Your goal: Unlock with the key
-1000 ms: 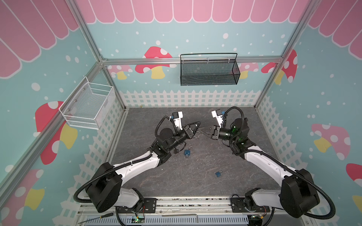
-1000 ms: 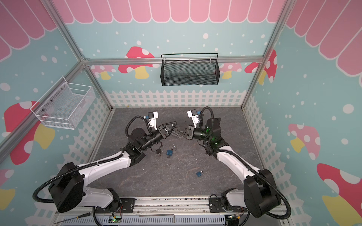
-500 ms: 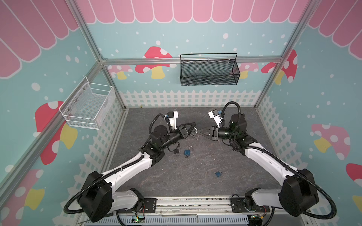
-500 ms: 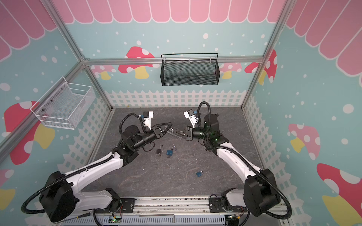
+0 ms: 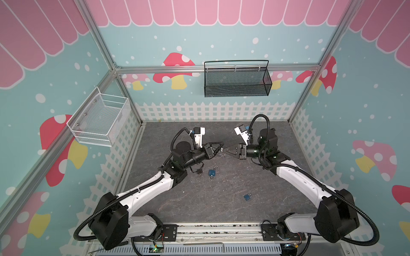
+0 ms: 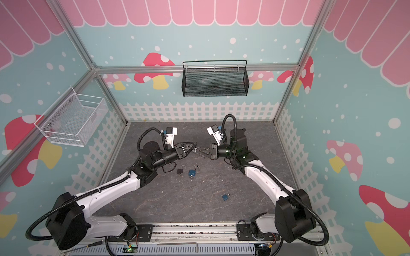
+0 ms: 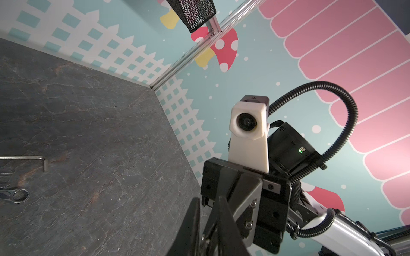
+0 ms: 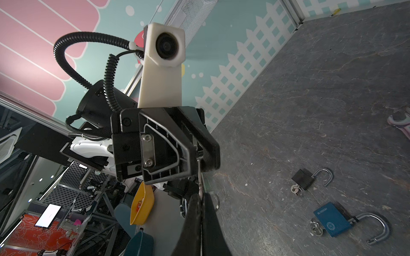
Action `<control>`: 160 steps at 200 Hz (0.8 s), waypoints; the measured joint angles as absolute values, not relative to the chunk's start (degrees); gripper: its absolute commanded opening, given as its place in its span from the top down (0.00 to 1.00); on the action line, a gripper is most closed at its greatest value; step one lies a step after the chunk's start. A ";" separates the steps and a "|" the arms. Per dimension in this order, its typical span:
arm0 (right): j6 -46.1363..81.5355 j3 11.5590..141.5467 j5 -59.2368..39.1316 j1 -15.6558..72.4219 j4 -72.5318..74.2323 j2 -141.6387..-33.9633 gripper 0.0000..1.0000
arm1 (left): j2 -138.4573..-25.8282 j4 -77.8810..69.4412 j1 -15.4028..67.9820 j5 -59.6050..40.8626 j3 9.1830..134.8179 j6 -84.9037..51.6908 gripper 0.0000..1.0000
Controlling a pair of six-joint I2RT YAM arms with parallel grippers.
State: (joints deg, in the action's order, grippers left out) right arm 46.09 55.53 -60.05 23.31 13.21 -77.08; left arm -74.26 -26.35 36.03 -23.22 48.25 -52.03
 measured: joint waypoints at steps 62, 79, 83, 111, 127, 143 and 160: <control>45.89 55.92 -59.99 23.29 12.91 -77.08 0.98 | -74.26 -25.93 36.01 -23.62 48.31 -51.75 1.00; 45.87 55.92 -59.90 23.31 12.84 -77.08 0.84 | -74.26 -26.02 36.01 -23.62 48.31 -51.66 1.00; 46.00 55.92 -59.79 23.31 12.82 -77.08 0.81 | -74.26 -26.09 36.03 -23.59 48.31 -51.66 1.00; 46.17 55.96 -59.96 23.31 13.52 -77.08 0.68 | -74.26 -26.85 36.03 -23.27 48.31 -51.66 1.00; 46.61 55.99 -60.18 23.31 14.35 -77.10 0.67 | -74.26 -27.29 36.14 -23.00 48.31 -51.64 1.00; 47.00 55.99 -60.38 23.31 15.44 -77.12 0.67 | -74.26 -27.59 36.21 -22.92 48.31 -51.64 1.00; 47.46 55.99 -60.51 23.31 16.58 -77.21 0.67 | -74.26 -27.90 36.42 -22.68 48.31 -51.64 1.00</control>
State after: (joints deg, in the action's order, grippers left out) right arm 47.46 55.99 -60.51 23.31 16.58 -77.21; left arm -74.26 -27.90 36.42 -22.68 48.31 -51.64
